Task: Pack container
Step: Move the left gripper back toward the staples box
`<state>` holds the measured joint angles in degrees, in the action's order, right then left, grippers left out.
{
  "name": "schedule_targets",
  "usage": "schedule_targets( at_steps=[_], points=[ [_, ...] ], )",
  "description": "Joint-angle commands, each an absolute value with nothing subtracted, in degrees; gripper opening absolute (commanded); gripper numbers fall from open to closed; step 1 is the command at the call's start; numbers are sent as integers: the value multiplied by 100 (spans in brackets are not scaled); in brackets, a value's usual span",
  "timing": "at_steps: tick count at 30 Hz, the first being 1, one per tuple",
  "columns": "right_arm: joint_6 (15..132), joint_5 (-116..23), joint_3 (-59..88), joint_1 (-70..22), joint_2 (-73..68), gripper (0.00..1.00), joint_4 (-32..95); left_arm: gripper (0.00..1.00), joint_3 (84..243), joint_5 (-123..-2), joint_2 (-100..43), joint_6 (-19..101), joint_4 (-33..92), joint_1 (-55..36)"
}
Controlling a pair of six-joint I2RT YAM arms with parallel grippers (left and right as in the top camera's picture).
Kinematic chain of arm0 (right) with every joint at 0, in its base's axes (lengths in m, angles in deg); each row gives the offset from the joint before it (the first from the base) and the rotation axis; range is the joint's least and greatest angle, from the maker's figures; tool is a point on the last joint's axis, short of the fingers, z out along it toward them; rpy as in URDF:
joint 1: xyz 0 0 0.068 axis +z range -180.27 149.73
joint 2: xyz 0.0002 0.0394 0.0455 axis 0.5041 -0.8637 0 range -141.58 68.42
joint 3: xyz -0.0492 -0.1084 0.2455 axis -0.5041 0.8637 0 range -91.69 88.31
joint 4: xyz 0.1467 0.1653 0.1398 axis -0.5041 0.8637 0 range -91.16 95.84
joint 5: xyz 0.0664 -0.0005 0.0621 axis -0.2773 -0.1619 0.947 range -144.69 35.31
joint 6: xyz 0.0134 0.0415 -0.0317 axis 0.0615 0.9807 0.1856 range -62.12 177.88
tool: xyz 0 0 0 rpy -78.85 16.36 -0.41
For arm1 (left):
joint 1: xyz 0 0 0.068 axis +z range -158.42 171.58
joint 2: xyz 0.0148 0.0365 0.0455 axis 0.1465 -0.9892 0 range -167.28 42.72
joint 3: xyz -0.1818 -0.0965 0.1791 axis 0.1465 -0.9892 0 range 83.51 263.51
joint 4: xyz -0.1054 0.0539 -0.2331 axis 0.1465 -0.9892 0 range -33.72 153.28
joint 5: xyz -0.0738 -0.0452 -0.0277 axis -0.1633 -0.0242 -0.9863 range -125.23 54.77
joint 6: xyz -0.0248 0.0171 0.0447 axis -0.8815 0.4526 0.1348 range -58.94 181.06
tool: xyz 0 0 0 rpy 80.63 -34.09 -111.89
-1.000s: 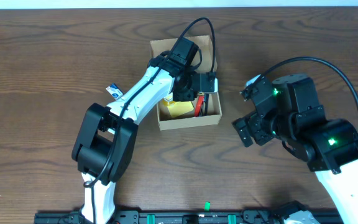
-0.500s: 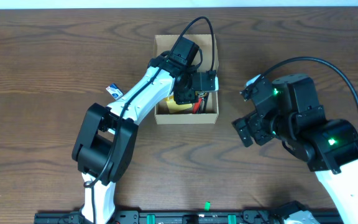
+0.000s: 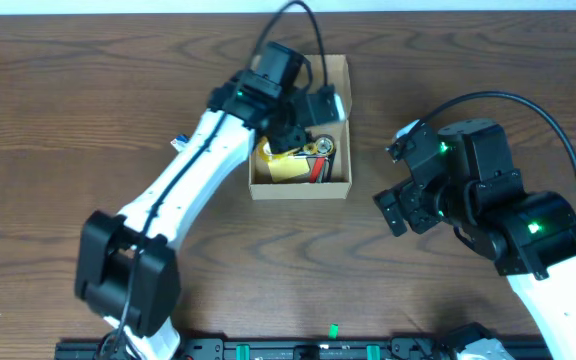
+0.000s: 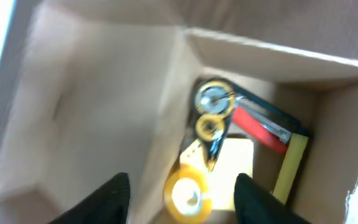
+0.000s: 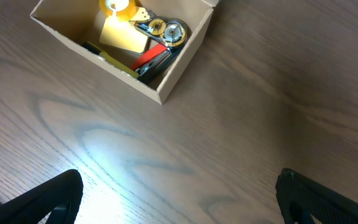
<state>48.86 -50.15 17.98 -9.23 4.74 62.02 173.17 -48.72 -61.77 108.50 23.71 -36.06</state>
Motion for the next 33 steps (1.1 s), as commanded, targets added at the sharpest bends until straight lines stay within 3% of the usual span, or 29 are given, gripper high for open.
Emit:
schedule_targets(
  at_steps=[1, 15, 23, 33],
  points=[
    [4969, -4974, 1809, -919, 504, 99, 6206, 52, 17442, -4512, -5950, 9646, 2279, -3333],
    [4969, -4974, 1809, -919, 504, 99, 6206, 54, 17433, -4461, -5841, 6973, 1269, -2034],
    [4969, -4974, 1809, -919, 504, 99, 6206, 54, 17409, -4142, -6345, 4811, 1122, -1431],
    [4969, -4974, 1809, -919, 504, 99, 6206, 61, 17407, -3666, -7097, 4416, 1227, -1132]
  ],
)
